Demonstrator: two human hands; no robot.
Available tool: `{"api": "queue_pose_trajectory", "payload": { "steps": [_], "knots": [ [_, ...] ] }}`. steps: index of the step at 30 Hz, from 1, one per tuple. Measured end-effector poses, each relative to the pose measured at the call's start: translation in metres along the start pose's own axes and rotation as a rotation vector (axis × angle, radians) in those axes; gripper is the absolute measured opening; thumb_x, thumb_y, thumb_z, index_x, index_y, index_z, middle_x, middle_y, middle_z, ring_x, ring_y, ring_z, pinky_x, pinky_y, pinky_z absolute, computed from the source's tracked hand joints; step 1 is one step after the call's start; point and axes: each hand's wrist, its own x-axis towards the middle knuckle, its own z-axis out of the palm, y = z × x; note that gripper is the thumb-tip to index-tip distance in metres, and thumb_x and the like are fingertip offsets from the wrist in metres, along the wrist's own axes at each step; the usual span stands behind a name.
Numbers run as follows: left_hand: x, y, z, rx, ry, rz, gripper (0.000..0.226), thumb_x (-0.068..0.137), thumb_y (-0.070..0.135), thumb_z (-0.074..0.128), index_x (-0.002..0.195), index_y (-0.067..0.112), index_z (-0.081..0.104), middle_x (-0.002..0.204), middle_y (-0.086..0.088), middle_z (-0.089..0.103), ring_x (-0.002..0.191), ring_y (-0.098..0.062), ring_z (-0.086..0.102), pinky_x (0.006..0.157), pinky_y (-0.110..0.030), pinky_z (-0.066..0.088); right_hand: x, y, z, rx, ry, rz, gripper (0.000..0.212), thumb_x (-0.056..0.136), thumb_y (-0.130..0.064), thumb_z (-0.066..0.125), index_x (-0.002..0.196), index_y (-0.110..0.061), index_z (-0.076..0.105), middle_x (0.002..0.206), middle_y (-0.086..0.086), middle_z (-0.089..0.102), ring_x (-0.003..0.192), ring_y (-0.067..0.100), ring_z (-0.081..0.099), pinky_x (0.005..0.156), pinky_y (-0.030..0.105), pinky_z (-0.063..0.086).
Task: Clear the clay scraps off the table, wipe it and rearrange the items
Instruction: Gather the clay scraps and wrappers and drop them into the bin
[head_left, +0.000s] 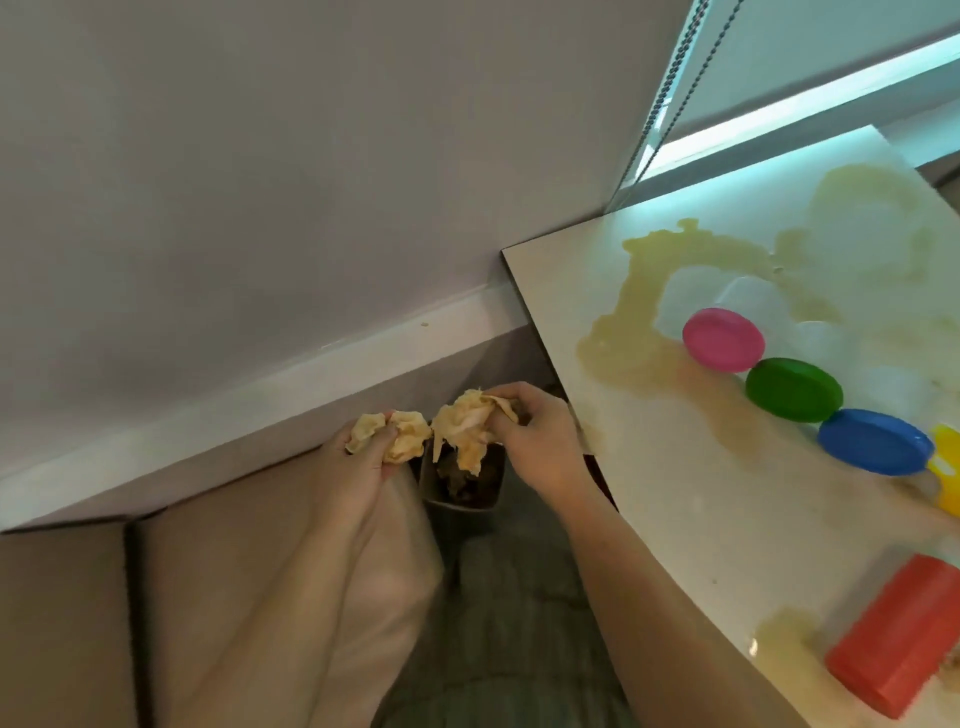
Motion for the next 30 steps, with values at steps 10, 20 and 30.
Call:
{"api": "queue_pose_trajectory", "payload": {
  "steps": [10, 20, 30],
  "knots": [
    [0.111, -0.12, -0.007, -0.066, 0.084, -0.068, 0.018, 0.094, 0.012, 0.071, 0.11, 0.018, 0.077, 0.106, -0.002, 0.079, 0.102, -0.017, 0.074, 0.087, -0.031, 0.056, 0.096, 0.159, 0.104, 0.037, -0.023, 0.247, 0.017, 0.097, -0.019, 0.067, 0.108, -0.031, 0.073, 0.099, -0.014, 0.073, 0.093, 0.002, 0.069, 0.083, 0.027, 0.06],
    [0.163, -0.191, 0.007, -0.026, 0.028, -0.085, 0.021, 0.095, 0.008, 0.07, 0.114, 0.016, 0.077, 0.108, -0.005, 0.078, 0.105, -0.024, 0.074, 0.1, -0.045, 0.056, 0.143, 0.288, 0.155, -0.007, -0.03, 0.467, 0.017, 0.097, -0.018, 0.064, 0.11, -0.028, 0.069, 0.104, -0.011, 0.067, 0.101, 0.011, 0.063, 0.091, 0.033, 0.053],
    [0.188, -0.23, 0.018, 0.111, -0.024, -0.145, 0.018, 0.09, 0.018, 0.077, 0.107, 0.026, 0.078, 0.104, 0.001, 0.079, 0.103, -0.022, 0.074, 0.101, -0.05, 0.056, 0.155, 0.311, 0.158, -0.091, -0.258, 0.617, 0.063, 0.097, -0.028, 0.061, 0.153, -0.036, 0.036, 0.148, -0.001, 0.045, 0.132, 0.027, 0.049, 0.113, 0.049, 0.043]
  ]
}}
